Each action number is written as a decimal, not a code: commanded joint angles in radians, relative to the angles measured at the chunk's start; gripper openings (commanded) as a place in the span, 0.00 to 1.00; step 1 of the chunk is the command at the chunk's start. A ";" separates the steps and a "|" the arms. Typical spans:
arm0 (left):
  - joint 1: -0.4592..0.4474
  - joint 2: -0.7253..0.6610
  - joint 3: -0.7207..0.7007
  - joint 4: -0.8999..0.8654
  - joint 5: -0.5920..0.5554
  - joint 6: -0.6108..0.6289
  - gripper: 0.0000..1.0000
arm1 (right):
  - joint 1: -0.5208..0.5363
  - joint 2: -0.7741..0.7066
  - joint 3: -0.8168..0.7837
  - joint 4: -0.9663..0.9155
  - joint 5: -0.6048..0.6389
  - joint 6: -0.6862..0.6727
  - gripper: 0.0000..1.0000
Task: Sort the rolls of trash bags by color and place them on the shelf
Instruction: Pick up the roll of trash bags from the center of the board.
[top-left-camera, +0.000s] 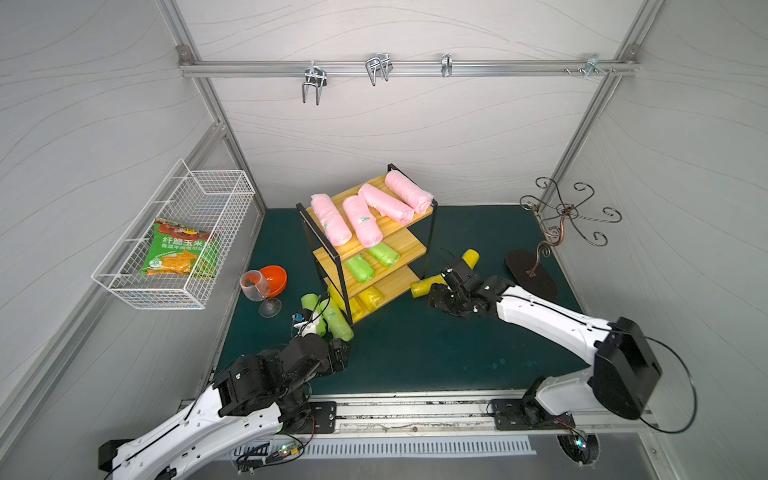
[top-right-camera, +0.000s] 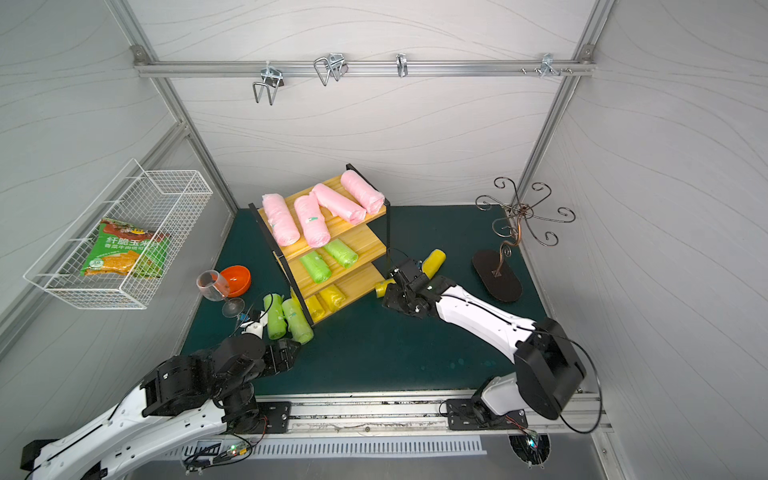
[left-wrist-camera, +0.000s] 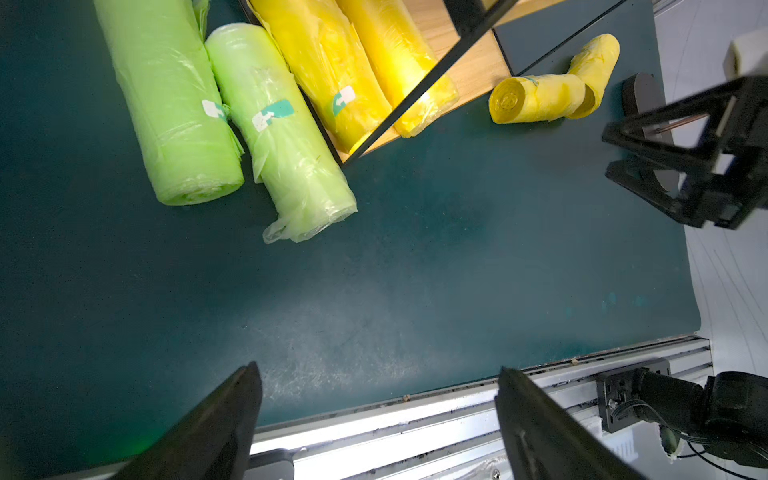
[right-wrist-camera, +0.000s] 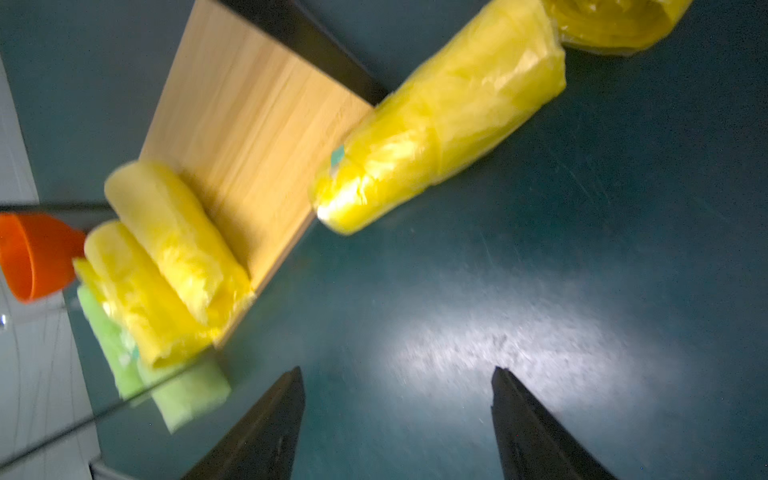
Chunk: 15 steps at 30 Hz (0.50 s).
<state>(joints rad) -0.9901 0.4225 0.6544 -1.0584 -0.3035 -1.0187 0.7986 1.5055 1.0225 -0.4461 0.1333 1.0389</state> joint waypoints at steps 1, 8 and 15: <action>0.004 -0.001 0.049 0.002 -0.033 0.029 0.94 | 0.023 0.077 0.023 0.117 0.114 0.234 0.76; 0.004 -0.025 0.051 -0.009 -0.039 0.030 0.94 | 0.064 0.238 0.208 -0.036 0.244 0.406 0.77; 0.004 -0.029 0.039 0.008 -0.030 0.041 0.95 | 0.073 0.299 0.242 -0.096 0.325 0.571 0.76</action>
<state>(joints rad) -0.9901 0.4000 0.6670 -1.0676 -0.3222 -0.9981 0.8669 1.7706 1.2552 -0.4641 0.3908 1.4933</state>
